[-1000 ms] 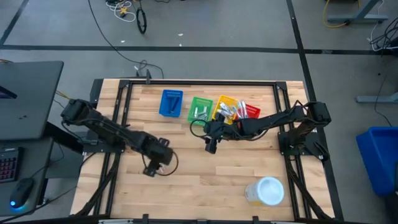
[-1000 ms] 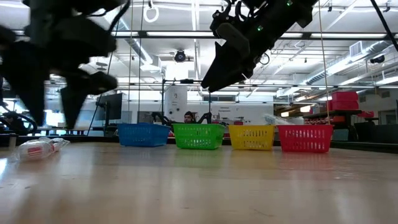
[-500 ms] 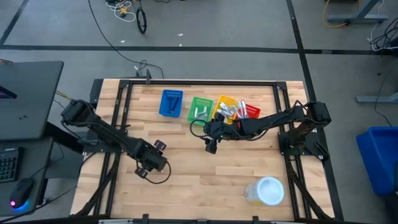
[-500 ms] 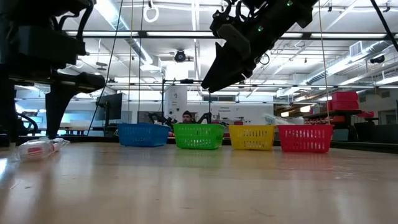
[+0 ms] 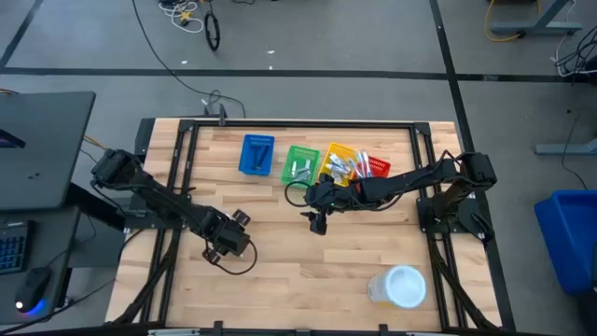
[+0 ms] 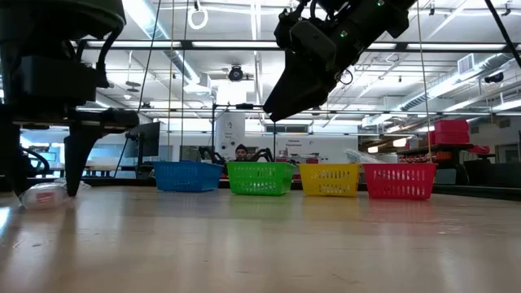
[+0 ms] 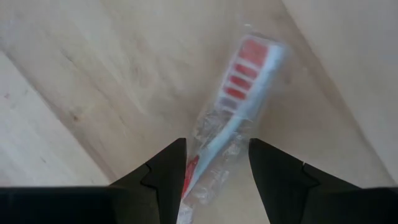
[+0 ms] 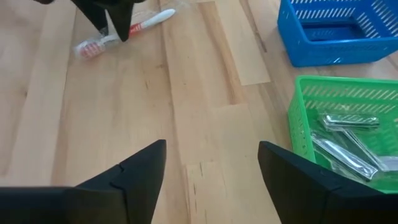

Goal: Pick & Place Travel size toiletries
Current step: Put the red toothbrush into the red bin

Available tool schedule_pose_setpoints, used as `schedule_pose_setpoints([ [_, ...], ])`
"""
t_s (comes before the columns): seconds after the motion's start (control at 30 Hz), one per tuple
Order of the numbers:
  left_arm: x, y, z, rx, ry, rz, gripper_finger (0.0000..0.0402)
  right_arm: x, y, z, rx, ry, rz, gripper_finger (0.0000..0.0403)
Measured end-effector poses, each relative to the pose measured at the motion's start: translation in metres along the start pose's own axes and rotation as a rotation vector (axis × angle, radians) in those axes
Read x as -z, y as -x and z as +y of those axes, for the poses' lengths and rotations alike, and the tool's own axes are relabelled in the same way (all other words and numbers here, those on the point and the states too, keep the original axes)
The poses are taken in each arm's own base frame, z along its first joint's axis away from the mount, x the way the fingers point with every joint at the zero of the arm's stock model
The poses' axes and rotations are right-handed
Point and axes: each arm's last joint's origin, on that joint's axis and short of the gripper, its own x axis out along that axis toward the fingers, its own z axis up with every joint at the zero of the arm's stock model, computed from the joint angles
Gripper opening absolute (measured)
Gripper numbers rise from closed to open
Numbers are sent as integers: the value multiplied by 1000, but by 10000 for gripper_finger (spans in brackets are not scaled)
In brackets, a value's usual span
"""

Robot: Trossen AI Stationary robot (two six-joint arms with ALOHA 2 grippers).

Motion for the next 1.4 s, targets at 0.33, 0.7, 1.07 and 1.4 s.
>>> schedule_pose_setpoints([
  [0.33,6,-6,7,27,57,-25,134,0,0,0,-2,0,-1,272],
  [0.7,-2,-6,13,-76,187,-101,17,-3,0,0,-7,-7,-34,258],
  [1.07,-18,1,48,-422,550,-344,26,-16,10,-4,157,124,-143,251],
  [1.4,-30,35,101,-531,659,-778,28,-32,110,-22,210,71,-243,248],
])
